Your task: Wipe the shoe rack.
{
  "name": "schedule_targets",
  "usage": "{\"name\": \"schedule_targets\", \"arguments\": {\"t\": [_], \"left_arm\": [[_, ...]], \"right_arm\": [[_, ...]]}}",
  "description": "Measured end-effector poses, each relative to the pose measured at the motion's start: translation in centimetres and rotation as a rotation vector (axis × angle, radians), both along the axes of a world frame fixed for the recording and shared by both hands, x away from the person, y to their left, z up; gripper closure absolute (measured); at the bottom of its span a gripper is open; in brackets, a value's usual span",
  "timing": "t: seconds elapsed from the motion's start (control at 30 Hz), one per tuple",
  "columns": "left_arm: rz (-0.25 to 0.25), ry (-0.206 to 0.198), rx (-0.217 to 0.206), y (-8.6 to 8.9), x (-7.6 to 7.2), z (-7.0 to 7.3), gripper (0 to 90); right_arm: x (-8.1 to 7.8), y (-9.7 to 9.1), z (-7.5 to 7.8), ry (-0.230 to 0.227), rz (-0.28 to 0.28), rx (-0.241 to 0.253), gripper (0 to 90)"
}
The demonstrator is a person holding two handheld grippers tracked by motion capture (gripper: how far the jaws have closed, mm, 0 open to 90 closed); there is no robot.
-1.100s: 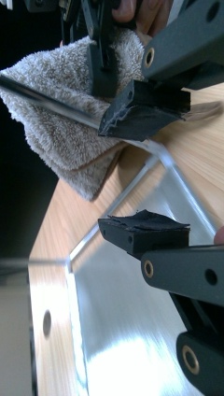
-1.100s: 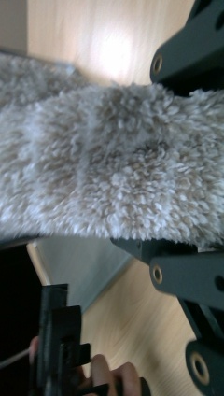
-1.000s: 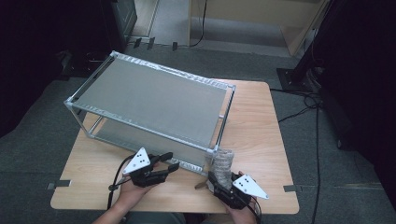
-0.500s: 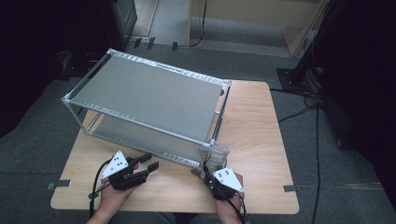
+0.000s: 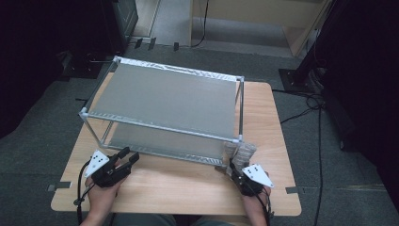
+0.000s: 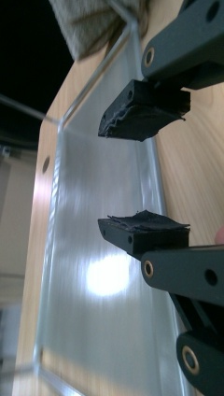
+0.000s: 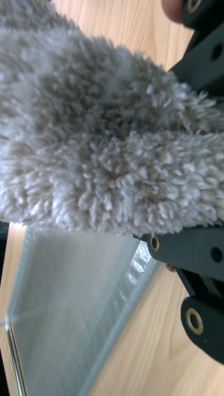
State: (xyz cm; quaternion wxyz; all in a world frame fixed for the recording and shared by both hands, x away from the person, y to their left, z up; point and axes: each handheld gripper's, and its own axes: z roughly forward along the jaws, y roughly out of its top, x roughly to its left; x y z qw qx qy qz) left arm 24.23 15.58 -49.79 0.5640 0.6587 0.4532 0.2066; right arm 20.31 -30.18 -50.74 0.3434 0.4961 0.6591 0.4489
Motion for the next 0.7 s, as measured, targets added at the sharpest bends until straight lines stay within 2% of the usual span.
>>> {"name": "schedule_targets", "arguments": {"t": [0.1,0.13,0.2,0.27,0.33,0.4,0.53,0.7], "left_arm": [[0.062,-0.023,0.01,0.7,-0.2,0.1,46.8],[0.112,-0.045,0.006,1.1,-0.4,0.1,46.5],[0.159,-0.052,-0.006,1.9,-0.3,0.2,45.1],[0.184,-0.046,-0.022,2.5,-0.1,0.2,42.6],[0.18,-0.03,-0.035,2.9,0.2,0.0,41.5],[0.179,-0.021,-0.028,3.0,0.5,-0.2,40.4],[0.188,-0.025,-0.027,3.2,0.9,-0.3,39.1],[0.137,-0.016,-0.015,3.6,2.4,-0.5,37.8]], "right_arm": [[0.1,-1.6,0.0,0.004,-0.02,-0.001,67.4],[0.1,-2.0,0.0,0.002,-0.027,-0.002,67.3],[0.1,-2.9,0.0,0.004,-0.054,0.0,67.0],[0.2,-3.7,-0.1,0.007,-0.076,0.02,66.2],[0.2,-4.1,-0.1,0.011,-0.084,0.034,63.6],[0.2,-4.1,-0.1,0.01,-0.095,0.034,61.1],[0.1,-3.8,-0.1,0.017,-0.12,0.016,56.7],[-0.1,-3.9,-0.3,0.022,-0.117,0.001,59.4]]}}
